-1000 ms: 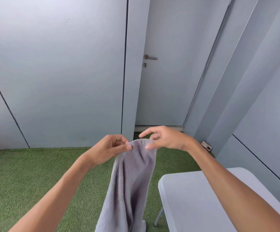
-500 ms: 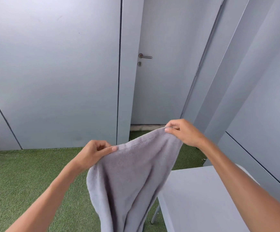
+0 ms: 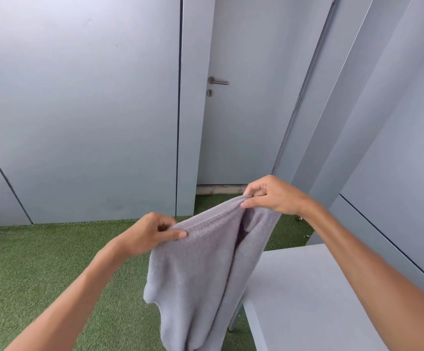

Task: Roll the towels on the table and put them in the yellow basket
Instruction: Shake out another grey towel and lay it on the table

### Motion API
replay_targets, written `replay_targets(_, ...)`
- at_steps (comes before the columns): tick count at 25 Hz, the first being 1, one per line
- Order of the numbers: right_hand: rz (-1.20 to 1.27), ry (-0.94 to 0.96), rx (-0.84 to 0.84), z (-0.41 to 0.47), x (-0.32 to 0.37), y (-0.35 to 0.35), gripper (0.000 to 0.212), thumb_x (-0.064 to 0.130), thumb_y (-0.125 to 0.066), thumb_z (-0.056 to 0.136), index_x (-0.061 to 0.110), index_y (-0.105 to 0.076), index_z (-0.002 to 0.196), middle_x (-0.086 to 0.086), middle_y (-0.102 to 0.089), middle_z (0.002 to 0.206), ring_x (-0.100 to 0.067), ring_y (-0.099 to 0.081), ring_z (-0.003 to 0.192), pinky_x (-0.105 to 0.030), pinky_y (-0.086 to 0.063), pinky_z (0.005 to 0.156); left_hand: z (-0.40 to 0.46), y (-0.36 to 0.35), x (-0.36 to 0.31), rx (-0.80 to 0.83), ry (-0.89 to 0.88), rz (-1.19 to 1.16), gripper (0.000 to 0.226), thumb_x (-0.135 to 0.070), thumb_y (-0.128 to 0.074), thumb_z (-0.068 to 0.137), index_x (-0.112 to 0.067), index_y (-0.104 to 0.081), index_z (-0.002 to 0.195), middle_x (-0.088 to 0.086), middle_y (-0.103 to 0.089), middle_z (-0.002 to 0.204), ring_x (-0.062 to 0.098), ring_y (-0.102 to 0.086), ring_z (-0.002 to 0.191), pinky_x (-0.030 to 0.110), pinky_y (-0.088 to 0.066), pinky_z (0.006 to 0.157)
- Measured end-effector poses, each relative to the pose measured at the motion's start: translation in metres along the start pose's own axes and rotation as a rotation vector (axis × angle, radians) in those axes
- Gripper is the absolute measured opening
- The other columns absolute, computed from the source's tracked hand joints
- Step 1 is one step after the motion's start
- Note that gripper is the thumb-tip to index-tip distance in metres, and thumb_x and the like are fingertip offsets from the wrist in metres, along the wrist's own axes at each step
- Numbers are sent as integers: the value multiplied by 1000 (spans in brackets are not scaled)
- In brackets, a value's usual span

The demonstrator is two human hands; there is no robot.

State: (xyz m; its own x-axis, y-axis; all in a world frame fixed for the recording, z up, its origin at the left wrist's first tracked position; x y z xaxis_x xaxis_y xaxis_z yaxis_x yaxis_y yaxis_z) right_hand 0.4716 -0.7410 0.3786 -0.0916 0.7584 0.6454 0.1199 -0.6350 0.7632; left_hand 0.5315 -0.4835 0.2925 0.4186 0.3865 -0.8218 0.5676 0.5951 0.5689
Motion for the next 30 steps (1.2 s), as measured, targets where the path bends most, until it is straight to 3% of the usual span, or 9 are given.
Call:
replay_targets(3, -3, -87, -3, -8, -18, 1, 17, 30, -77, 79, 14, -70, 81, 8, -51, 53, -5, -39, 49, -25, -29, 57, -11, 9, 14, -66, 49, 19, 42, -48, -68, 79, -12, -58, 61, -8, -33, 54, 11, -27, 53, 25, -19, 50)
replay_targets(6, 10, -41, 149, -1, 6, -49, 18, 30, -77, 78, 24, -71, 94, 0, -32, 52, -13, -22, 49, -25, -22, 51, 1, -4, -29, -65, -148, 77, 48, -41, -68, 84, -6, -47, 60, -7, -25, 56, 9, -21, 54, 24, -17, 49)
replay_targets(11, 88, 35, 158, 7, 31, -79, 13, 31, -74, 82, 26, -68, 93, 0, -26, 53, -18, -19, 51, -32, -14, 51, 6, -14, -55, -23, -255, 108, 33, -40, -69, 82, -9, -65, 71, -7, -28, 54, 10, -23, 52, 20, -18, 47)
replay_targets(14, 84, 36, 200, 4, 33, -86, 31, 32, -72, 83, 44, -60, 109, -5, -25, 54, -24, -19, 52, -32, -14, 50, -5, -16, -47, 16, -257, 67, 36, -41, -69, 82, -7, -64, 71, 0, -31, 58, 9, -23, 55, 24, -18, 50)
replay_targets(17, 58, 60, 208, 3, 41, -95, 14, 32, -72, 84, 19, -67, 89, 2, -28, 52, -15, -21, 50, -31, -14, 50, -10, -18, -42, -5, -255, 73, 44, -39, -71, 81, -1, -56, 66, 0, -29, 57, 10, -21, 54, 23, -16, 48)
replay_targets(21, -16, 8, 72, -8, 15, -67, 19, 32, -74, 82, 15, -67, 77, -2, -30, 54, -16, -25, 51, -23, -21, 49, -26, -11, 0, 27, -151, 100, 53, -46, -71, 79, -6, -43, 59, -6, -28, 56, 9, -23, 54, 25, -18, 50)
replay_targets(26, -61, -115, -28, -18, -32, -62, 14, 32, -75, 81, 20, -69, 78, 8, -29, 50, -10, -25, 48, -28, -20, 50, -38, 3, 49, -45, 30, 129, 47, -49, -65, 80, -4, -63, 68, -7, -37, 54, 6, -28, 48, 22, -22, 47)
replay_targets(28, -101, -153, 46, -11, -45, -85, 12, 25, -73, 82, 25, -71, 93, 10, -37, 51, -5, -33, 46, -23, -28, 50, -34, -3, 57, -106, 80, 167, 46, -48, -65, 81, -4, -61, 66, -6, -37, 53, 8, -26, 47, 24, -22, 47)
replay_targets(30, -171, -219, 184, -6, -64, -115, 38, 19, -69, 83, 25, -63, 120, 9, -49, 62, -3, -47, 55, -22, -39, 57, -32, -20, 68, -184, 178, 199, 41, -40, -67, 85, -11, -56, 59, -4, -42, 50, 12, -29, 45, 28, -24, 46)
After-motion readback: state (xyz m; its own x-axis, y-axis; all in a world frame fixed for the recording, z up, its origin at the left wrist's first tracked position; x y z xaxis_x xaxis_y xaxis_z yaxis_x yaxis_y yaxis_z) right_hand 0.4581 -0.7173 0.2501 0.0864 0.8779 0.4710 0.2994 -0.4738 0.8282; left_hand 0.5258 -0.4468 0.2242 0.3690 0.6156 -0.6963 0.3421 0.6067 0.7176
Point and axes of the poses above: each hand's wrist, its own z-axis towards the middle knuckle, its own y-axis out of the back of the hand, x = y × z, the point moved 6 cm from there along z, towards the middle knuckle
